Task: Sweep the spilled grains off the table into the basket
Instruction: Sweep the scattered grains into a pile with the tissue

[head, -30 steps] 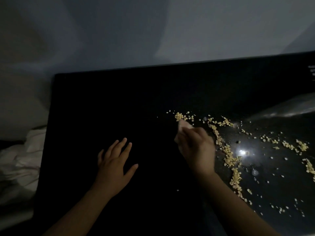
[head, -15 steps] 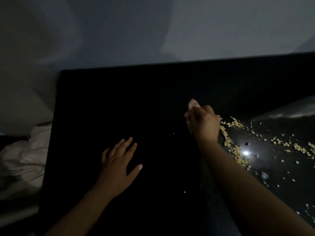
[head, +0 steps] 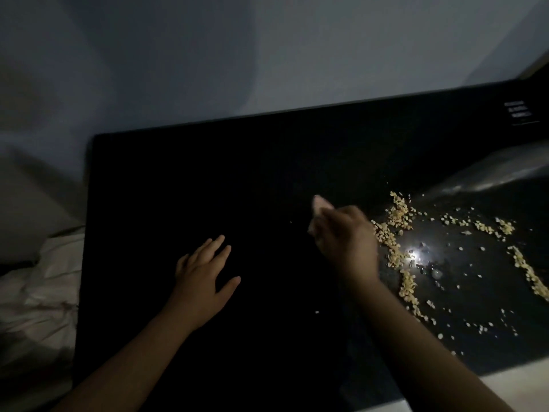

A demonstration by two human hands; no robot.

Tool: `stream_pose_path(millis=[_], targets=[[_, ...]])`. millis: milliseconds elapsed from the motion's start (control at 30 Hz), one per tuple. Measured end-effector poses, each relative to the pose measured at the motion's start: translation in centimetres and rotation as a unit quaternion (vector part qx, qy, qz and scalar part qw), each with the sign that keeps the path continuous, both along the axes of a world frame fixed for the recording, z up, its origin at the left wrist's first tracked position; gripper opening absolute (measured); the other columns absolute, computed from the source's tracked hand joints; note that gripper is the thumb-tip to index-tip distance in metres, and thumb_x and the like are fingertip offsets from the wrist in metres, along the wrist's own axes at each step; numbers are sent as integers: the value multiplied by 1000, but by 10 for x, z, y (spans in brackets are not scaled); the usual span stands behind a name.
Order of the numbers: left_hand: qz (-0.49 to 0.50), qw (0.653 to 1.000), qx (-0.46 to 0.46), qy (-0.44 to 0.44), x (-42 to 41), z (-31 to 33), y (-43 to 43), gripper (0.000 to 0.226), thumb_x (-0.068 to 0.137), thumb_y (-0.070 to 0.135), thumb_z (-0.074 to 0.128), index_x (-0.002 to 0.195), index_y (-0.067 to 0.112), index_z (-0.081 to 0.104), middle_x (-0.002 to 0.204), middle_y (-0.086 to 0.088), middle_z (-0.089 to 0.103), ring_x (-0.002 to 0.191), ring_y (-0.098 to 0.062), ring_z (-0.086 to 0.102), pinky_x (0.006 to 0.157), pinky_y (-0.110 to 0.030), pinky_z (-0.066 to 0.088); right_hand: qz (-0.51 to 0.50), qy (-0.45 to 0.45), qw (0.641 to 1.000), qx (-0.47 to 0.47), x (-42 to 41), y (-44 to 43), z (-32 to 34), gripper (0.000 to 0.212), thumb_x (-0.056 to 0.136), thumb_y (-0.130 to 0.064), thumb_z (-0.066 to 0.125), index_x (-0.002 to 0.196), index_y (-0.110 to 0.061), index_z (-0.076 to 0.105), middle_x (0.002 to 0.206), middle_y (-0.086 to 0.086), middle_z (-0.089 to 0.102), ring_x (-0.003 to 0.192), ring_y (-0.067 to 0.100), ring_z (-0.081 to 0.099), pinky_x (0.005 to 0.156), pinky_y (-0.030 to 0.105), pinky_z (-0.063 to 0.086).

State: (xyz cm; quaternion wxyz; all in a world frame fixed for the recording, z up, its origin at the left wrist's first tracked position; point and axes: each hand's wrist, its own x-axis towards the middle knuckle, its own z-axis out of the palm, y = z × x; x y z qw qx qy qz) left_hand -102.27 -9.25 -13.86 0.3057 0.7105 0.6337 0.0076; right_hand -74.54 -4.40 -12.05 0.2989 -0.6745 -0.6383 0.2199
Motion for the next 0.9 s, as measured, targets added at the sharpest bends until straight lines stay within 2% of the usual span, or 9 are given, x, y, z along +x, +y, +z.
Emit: stream_pose_path(millis=[100, 233, 333, 433, 533, 600, 667, 767, 900], targets=[[16, 999, -7, -49, -8, 5, -6, 92, 73, 75, 20, 148, 23, 29, 157, 14, 8, 138, 2, -1, 117, -32, 7, 115, -8, 993, -32, -49, -4, -5, 22, 94, -34, 55, 114, -35, 64, 107, -12, 57, 90, 2, 54, 83, 30, 43], [8, 999, 17, -49, -17, 10, -23, 90, 74, 75, 20, 146, 22, 32, 156, 12, 13, 143, -6, 3, 119, -40, 8, 178, -67, 981, -47, -67, 1, -27, 28, 94, -33, 53, 121, -31, 62, 113, -5, 57, 96, 10, 56, 85, 34, 40], [-16, 998, 29, -53, -26, 4, -33, 87, 79, 76, 18, 147, 23, 30, 155, 14, 11, 143, -2, -1, 119, -39, 2, 106, -126, 986, -24, -39, 4, -43, 39, 90, -40, 54, 129, -38, 55, 114, -5, 61, 95, 12, 60, 77, 29, 37], [-28, 998, 26, -45, -26, 4, -38, 82, 81, 71, 20, 148, 25, 26, 156, 16, 7, 143, -1, -4, 120, -39, 0, -35, -134, 989, -52, 21, 4, -49, 41, 88, -48, 48, 127, -37, 55, 99, 0, 61, 73, 21, 63, 76, 42, 53], [-42, 998, 17, -46, -22, 8, -39, 86, 78, 75, 18, 149, 25, 24, 157, 15, 6, 143, -1, -6, 119, -37, -3, -136, -150, 977, -66, 76, -6, -40, 40, 88, -51, 44, 116, -31, 63, 96, 4, 59, 71, 26, 62, 83, 49, 50], [-57, 997, 10, -53, -19, 9, -39, 94, 74, 83, 13, 149, 26, 22, 157, 16, 5, 142, 0, -7, 119, -37, -4, -146, -147, 978, -36, 87, -19, -26, 32, 91, -44, 47, 106, -26, 69, 93, 5, 58, 75, 27, 61, 82, 51, 49], [-65, 996, 0, -56, -16, 9, -39, 93, 74, 80, 15, 149, 26, 22, 155, 17, 5, 143, -1, -6, 119, -37, -4, -118, -123, 985, -2, 71, -35, -14, 21, 93, -33, 55, 105, -24, 69, 94, 4, 59, 77, 25, 61, 73, 50, 51], [-76, 995, 13, -56, -14, 11, -42, 88, 77, 70, 16, 149, 21, 26, 156, 12, 10, 144, -6, -1, 119, -38, -2, -45, -74, 996, 11, 15, -74, -5, 17, 97, -37, 53, 102, -30, 67, 94, -8, 57, 73, 10, 59, 64, 40, 53], [-82, 996, 7, -23, -17, 13, -50, 78, 85, 63, 27, 149, 20, 24, 158, 9, 9, 145, -10, -2, 120, -41, 2, 82, -76, 993, -25, -53, -131, -16, 22, 93, -37, 53, 113, -34, 64, 102, -13, 55, 85, -1, 50, 79, 30, 43]])
